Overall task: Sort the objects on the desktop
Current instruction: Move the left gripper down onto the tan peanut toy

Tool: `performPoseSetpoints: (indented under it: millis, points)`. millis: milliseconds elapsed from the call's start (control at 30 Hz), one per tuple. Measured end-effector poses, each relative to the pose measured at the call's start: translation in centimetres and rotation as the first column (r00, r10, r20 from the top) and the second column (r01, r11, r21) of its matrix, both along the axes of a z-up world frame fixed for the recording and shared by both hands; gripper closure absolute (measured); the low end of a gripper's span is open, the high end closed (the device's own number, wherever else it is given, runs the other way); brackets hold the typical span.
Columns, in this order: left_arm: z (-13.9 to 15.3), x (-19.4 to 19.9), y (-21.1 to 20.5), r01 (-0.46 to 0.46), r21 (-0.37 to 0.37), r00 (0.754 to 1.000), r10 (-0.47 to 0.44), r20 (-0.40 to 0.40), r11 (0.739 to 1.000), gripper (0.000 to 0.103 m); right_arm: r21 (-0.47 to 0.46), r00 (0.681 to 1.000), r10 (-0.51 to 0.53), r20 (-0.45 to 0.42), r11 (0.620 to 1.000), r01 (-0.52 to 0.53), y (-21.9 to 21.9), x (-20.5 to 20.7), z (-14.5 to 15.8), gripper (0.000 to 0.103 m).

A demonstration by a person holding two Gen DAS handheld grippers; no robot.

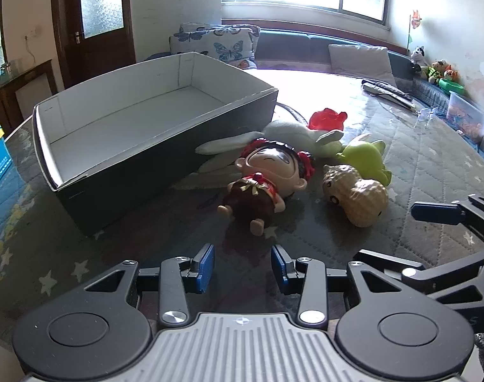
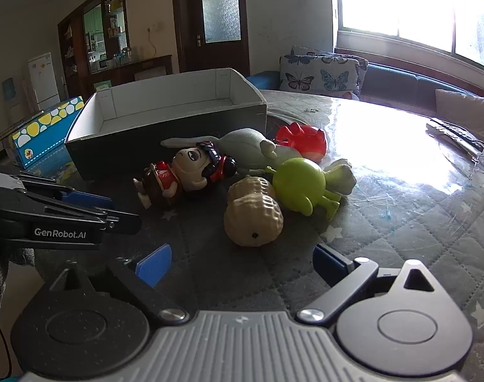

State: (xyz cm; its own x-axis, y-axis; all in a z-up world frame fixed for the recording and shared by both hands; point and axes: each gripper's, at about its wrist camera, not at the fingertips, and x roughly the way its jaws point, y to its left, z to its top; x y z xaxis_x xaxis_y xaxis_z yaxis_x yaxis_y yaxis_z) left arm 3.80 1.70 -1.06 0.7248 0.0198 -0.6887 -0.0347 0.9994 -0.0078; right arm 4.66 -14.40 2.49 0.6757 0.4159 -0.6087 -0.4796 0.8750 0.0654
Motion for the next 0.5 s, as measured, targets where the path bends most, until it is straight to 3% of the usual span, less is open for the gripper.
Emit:
performPoseSetpoints:
  millis: [500]
  points:
    - [1.1,1.1,-1.1,0.097,-0.090,0.995,-0.096,0.013,0.991,0.061,0.018,1.000,0.010,-0.011,1.000,-0.010,-0.3,1.4,0.0,0.020]
